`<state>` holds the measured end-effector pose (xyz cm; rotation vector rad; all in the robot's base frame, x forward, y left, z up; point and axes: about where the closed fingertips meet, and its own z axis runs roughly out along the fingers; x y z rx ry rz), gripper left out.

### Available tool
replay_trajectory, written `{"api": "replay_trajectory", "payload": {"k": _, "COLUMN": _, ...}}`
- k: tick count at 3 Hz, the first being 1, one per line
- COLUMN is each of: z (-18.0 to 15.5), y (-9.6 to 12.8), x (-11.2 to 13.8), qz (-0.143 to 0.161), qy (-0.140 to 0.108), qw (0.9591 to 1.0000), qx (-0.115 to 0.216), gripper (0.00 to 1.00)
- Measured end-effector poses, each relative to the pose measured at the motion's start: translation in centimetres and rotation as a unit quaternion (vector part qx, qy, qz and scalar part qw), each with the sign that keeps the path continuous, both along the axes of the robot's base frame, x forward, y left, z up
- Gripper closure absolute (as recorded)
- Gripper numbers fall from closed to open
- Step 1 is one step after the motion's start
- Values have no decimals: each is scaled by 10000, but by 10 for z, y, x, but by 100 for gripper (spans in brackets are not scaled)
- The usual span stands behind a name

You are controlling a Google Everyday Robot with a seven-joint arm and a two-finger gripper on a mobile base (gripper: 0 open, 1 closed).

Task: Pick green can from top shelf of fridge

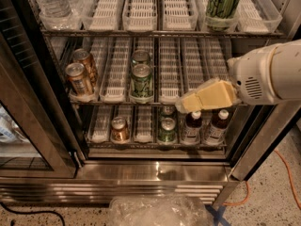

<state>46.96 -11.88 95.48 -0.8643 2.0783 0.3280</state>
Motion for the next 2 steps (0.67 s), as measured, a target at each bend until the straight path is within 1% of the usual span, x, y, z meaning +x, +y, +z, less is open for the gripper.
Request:
{"api": "replay_trajectory", "payload": {"k": 1, "z": -36, "y": 14, "x": -9, "qz": -233, "qy": -200, "qw": 9995, "qx": 93, "gripper": 0}}
{"api": "replay_trajectory", "payload": {"k": 2, "z": -64, "y": 29, "x": -12, "qz": -414, "qy": -517, "qw": 9975, "qx": 249, "gripper": 0}}
